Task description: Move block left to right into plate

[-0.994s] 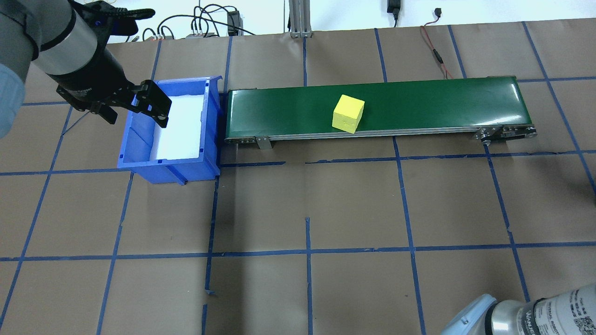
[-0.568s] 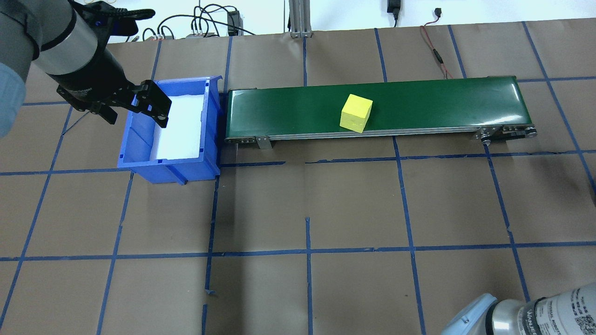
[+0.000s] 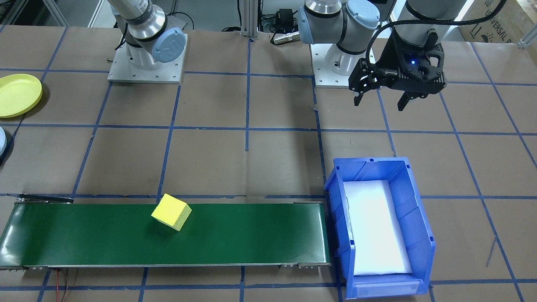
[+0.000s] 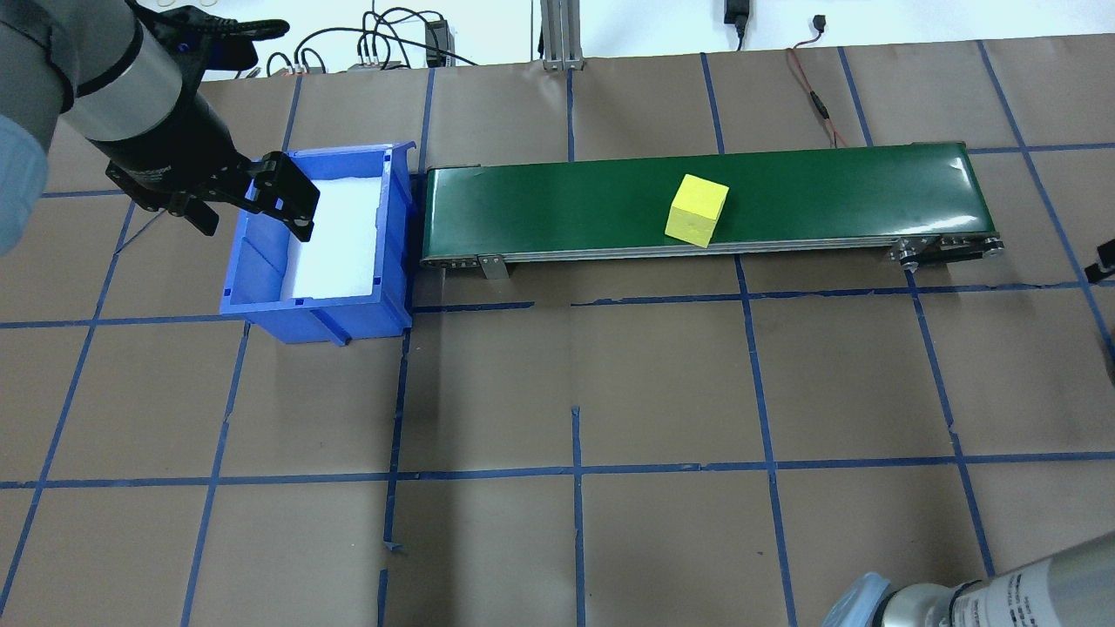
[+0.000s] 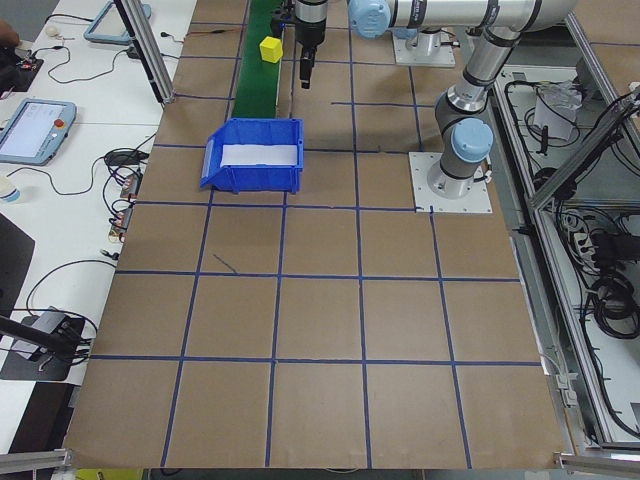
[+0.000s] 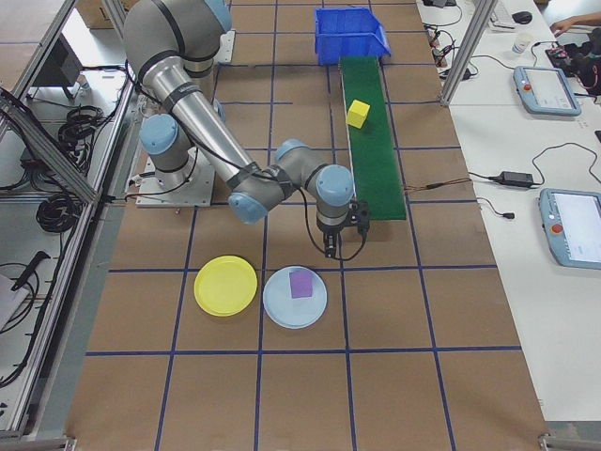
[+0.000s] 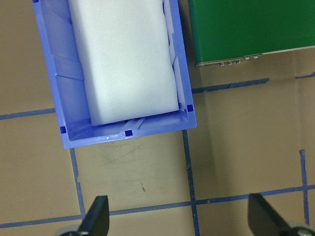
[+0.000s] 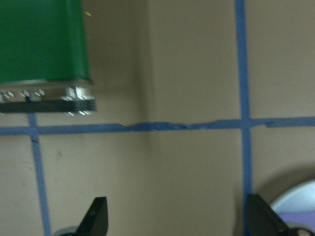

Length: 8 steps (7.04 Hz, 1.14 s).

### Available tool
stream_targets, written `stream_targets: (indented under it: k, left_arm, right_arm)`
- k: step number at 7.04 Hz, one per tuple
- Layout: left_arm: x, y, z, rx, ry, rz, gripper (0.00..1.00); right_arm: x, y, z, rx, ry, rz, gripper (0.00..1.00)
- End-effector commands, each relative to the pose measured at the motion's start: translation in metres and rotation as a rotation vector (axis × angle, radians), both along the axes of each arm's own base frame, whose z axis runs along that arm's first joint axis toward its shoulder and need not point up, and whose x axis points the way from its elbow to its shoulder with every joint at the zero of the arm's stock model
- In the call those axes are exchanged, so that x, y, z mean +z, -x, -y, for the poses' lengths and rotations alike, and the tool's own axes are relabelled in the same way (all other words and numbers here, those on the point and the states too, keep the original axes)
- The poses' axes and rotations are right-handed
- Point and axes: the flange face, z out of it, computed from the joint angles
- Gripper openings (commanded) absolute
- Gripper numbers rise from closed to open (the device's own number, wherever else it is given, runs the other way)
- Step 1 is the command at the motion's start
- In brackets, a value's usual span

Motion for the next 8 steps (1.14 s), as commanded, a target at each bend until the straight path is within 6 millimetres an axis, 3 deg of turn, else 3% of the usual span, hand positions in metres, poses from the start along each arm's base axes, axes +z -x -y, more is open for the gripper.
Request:
stream_targets:
  k: [1, 4, 5, 7, 8]
  left_arm:
    - [0.000, -0.001, 0.000, 0.000, 0.001, -0.002, 1.00]
    - [0.000, 0.000, 0.001, -0.002, -0.001, -0.002, 1.00]
    - [0.000, 0.001, -0.001, -0.005, -0.012, 0.000, 1.00]
    - [-0.001, 0.002, -0.001, -0.005, -0.014, -0.004, 1.00]
    - [-0.001, 0.002, -0.001, -0.005, -0.014, -0.007, 1.00]
  right_arm:
    - [-0.002, -0.083, 0.049, -0.133, 0.029, 0.124, 1.00]
    - [0.019, -0.168, 0.088, -0.316, 0.025, 0.218, 1.00]
    - [0.026, -0.189, 0.095, -0.423, 0.012, 0.285, 1.00]
    - [0.027, -0.225, 0.101, -0.443, -0.002, 0.305, 1.00]
    - [0.029, -0.232, 0.103, -0.452, 0.003, 0.307, 1.00]
